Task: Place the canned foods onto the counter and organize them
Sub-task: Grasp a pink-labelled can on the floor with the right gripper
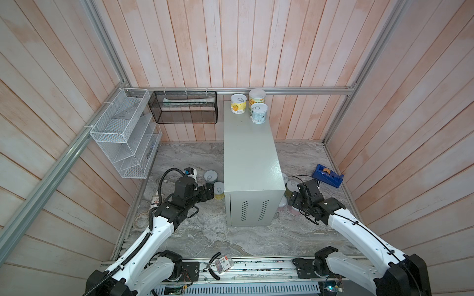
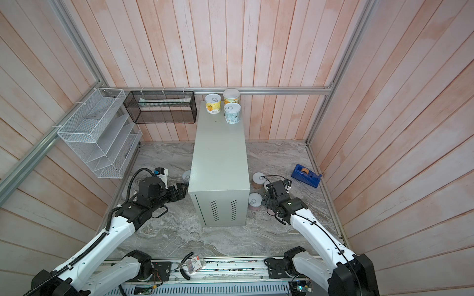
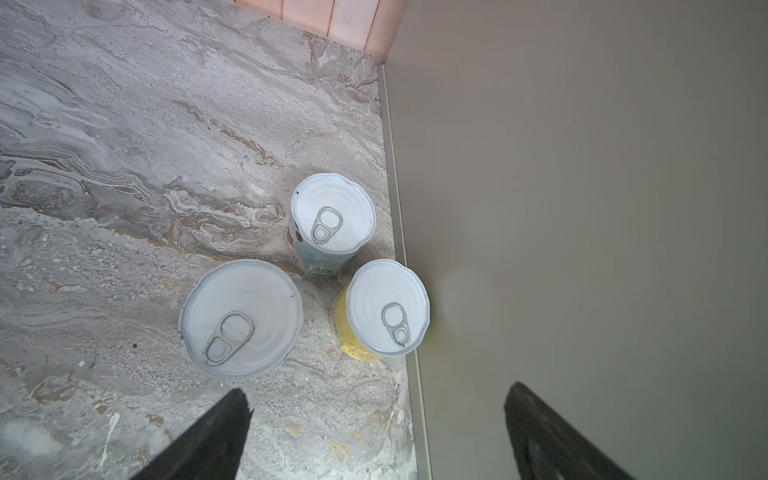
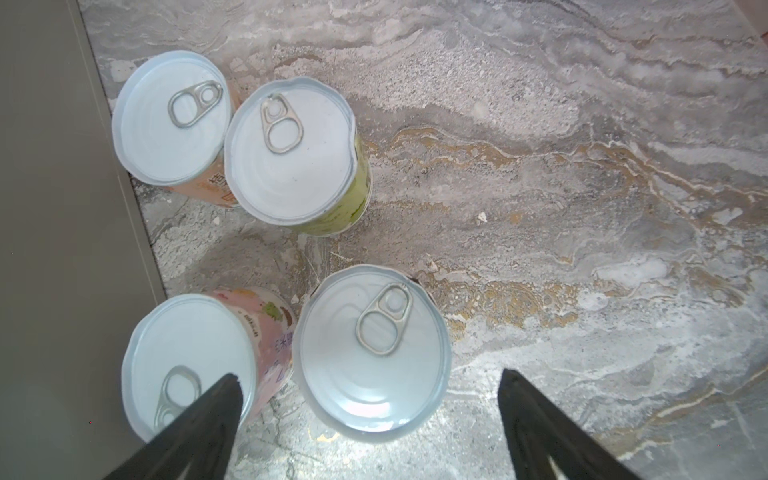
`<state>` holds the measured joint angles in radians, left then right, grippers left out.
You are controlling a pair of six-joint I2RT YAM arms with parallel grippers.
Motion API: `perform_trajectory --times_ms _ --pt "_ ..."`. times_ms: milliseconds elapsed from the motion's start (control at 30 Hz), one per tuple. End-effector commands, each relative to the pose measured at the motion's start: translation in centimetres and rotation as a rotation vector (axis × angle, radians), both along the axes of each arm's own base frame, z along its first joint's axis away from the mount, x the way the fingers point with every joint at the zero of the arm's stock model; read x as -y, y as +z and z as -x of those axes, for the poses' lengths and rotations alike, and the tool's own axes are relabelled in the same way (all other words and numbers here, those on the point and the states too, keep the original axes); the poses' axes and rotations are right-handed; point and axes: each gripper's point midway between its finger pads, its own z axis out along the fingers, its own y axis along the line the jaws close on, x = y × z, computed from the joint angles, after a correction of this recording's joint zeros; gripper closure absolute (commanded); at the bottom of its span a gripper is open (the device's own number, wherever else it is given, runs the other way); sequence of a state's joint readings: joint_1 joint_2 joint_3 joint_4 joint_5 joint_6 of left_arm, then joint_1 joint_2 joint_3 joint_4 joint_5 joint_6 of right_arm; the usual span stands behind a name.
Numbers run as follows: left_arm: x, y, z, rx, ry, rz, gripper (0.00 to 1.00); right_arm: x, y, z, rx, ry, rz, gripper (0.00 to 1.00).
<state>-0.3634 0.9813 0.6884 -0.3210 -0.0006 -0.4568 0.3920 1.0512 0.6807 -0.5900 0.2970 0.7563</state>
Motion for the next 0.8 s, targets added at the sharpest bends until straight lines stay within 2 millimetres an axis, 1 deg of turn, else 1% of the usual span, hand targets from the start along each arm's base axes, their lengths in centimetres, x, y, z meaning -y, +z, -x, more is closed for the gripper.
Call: perform_trajectory --times_ms 0,100,200,333,433,567,767 --pt "0.0 -0.6 -0.1 0.004 0.002 -0.010 0.02 0.3 -0.7 -1.0 0.025 -0.011 -0.005 0.05" --pt "0.1 -1.0 -0.1 -0.004 -0.002 -0.002 0.02 0.1 -1.4 -1.7 0.028 0.002 -0.027 0.06" --pt "0.2 -1.1 -0.1 -0.007 -0.003 -0.001 0.02 -0.3 -2.5 -2.0 -0.004 0.023 -0.027 0.06" --pt "0.2 -1.3 -0.2 -0.005 -0.001 0.005 0.02 -1.0 -4.3 -2.1 -0.043 0.045 -0.049 0.06" --pt "0.5 -1.5 -0.3 -0.012 -0.008 0.014 0.02 -0.7 -5.5 -1.9 -0.078 0.038 -0.028 0.07" --pt "0.6 -1.7 -0.3 -0.018 -0.013 0.015 0.02 0.2 -6.0 -1.6 -0.097 0.003 0.015 0.16" --pt "0.6 -1.9 -0.4 -0.021 -0.010 0.011 0.02 0.3 -6.7 -1.6 -0.101 0.007 -0.011 0.18"
